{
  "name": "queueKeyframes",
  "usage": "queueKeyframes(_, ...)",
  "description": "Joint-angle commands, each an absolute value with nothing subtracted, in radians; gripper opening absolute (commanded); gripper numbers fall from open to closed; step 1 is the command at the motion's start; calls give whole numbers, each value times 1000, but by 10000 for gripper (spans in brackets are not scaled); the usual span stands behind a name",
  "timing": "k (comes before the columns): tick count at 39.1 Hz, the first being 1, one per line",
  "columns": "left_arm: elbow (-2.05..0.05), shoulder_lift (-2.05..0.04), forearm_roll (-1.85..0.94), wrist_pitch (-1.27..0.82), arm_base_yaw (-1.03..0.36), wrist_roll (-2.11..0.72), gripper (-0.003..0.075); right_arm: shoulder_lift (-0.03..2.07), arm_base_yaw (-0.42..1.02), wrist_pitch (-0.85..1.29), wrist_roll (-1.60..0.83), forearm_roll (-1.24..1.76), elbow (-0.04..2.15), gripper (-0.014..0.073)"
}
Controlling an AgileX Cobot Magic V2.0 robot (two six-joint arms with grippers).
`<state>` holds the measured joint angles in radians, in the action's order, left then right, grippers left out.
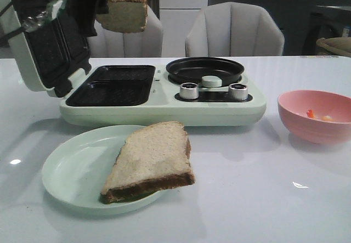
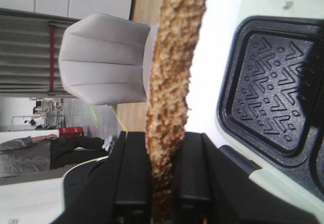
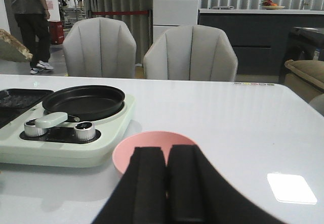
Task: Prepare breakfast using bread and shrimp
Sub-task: 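Carry the bread slice with the left gripper over the sandwich maker plate, then lower the bread onto the farther waffle plate, open left gripper, withdraw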
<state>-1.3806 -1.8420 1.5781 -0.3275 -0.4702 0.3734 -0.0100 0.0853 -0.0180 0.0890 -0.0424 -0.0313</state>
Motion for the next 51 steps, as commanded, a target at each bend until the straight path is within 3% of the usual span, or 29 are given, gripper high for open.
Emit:
queueKeyframes(1,-1449,-1836,1615,-318,-448,384,130,-32,82,-104,85,-52,-10,137)
queueKeyframes(25,-1562,-2055,1636,-302,-402,384,130,-32,82,-104,85,-52,-10,137)
queueKeyframes(51,-1476,-2069,1630,-259,-402,443,132,-32,82,-104,85,-52,-10,137)
